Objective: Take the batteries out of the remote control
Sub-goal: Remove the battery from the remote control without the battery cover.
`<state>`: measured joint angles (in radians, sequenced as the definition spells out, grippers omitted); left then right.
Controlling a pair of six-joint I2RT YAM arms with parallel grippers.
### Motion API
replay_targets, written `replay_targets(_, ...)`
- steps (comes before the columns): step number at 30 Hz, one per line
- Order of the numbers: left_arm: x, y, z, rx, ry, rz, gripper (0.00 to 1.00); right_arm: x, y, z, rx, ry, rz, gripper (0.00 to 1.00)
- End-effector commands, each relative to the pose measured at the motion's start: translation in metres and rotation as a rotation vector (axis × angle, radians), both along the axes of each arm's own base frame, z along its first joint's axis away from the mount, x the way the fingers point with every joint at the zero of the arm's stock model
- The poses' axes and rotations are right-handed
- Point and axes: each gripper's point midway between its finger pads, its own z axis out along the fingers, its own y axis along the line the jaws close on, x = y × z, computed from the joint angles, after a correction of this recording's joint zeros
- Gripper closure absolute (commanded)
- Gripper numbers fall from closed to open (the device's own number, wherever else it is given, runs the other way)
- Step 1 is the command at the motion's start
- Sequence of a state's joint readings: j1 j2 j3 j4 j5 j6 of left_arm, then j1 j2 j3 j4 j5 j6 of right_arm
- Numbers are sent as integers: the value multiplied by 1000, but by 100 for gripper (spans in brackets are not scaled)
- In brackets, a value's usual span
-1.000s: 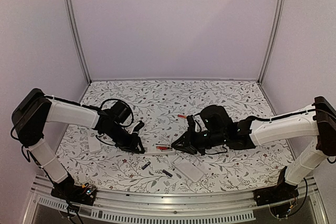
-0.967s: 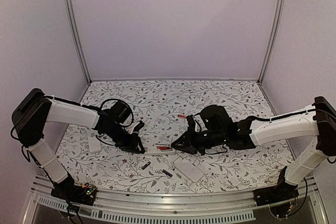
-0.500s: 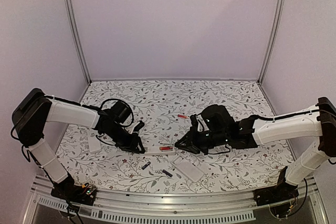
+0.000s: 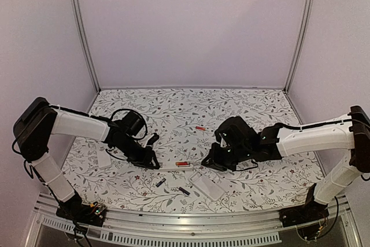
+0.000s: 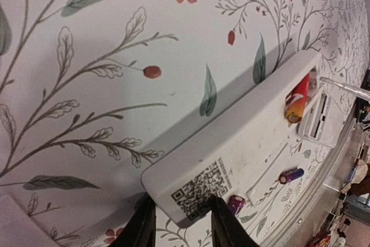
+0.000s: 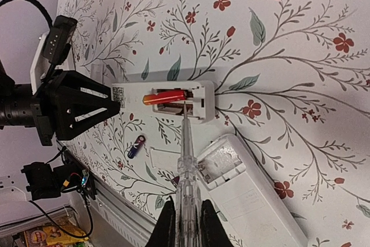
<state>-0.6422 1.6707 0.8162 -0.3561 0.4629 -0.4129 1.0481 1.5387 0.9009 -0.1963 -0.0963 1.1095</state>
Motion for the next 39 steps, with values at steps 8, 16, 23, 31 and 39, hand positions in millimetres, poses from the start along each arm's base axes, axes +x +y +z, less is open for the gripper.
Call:
replay_targets(8, 5, -6, 1, -12, -18, -15, 68, 4, 0, -15, -73, -14, 13, 100)
replay_targets(16, 4, -6, 0, -12, -16, -16, 68, 14, 8, -19, -90, -52, 24, 100)
replay_targets(23, 4, -7, -1, -13, -13, -18, 68, 17, 21, -18, -43, -88, 61, 100)
replay_targets(31, 4, -7, -1, -13, -13, -19, 68, 5, 37, -5, 62, -97, 158, 100)
replay_targets(39, 4, -6, -1, -12, -14, -17, 68, -10, 39, 3, 107, -60, 212, 100)
